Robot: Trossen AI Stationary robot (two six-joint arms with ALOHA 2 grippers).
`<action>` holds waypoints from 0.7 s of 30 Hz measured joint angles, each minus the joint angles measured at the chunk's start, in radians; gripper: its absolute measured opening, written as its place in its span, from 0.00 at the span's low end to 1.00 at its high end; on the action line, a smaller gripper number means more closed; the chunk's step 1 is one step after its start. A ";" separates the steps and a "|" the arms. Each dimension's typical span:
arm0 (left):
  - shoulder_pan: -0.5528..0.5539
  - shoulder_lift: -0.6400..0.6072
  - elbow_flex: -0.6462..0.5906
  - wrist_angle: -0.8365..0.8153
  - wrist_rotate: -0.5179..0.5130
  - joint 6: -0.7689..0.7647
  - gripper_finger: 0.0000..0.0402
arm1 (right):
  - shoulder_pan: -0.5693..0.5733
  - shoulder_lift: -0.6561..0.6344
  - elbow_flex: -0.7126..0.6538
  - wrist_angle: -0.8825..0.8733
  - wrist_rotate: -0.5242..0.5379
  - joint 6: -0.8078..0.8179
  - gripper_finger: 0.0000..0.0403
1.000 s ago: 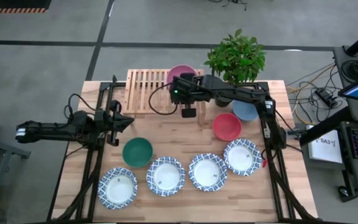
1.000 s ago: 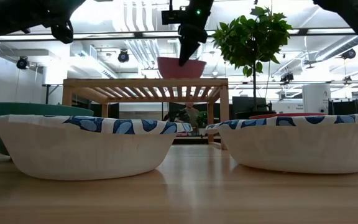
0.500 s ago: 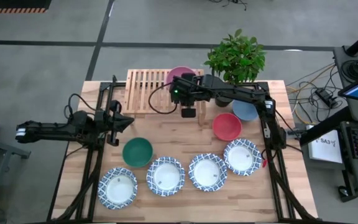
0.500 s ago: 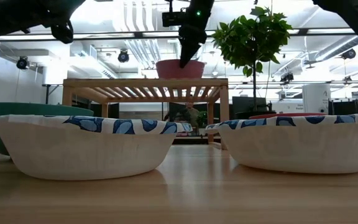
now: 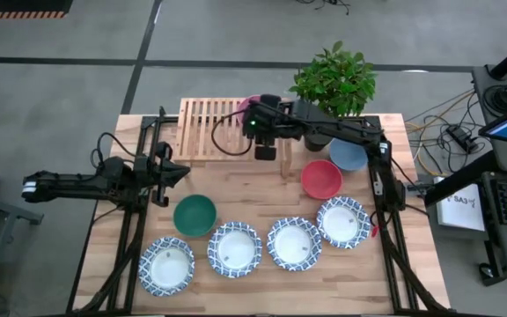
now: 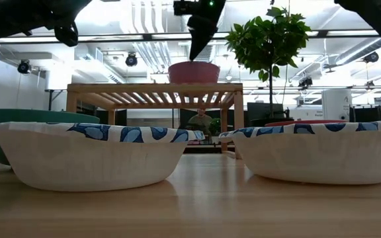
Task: Place and stack bowls onto a shelf
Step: Put the white-blue bowl on the shelf
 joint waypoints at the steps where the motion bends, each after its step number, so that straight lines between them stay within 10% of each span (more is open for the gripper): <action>1: 0.000 0.000 0.000 0.000 0.000 0.000 0.00 | 0.000 -0.005 0.008 -0.001 0.000 0.008 0.36; 21: 0.000 0.034 0.000 -0.003 -0.001 -0.025 0.00 | 0.348 -0.287 -0.281 0.107 -0.099 0.118 0.30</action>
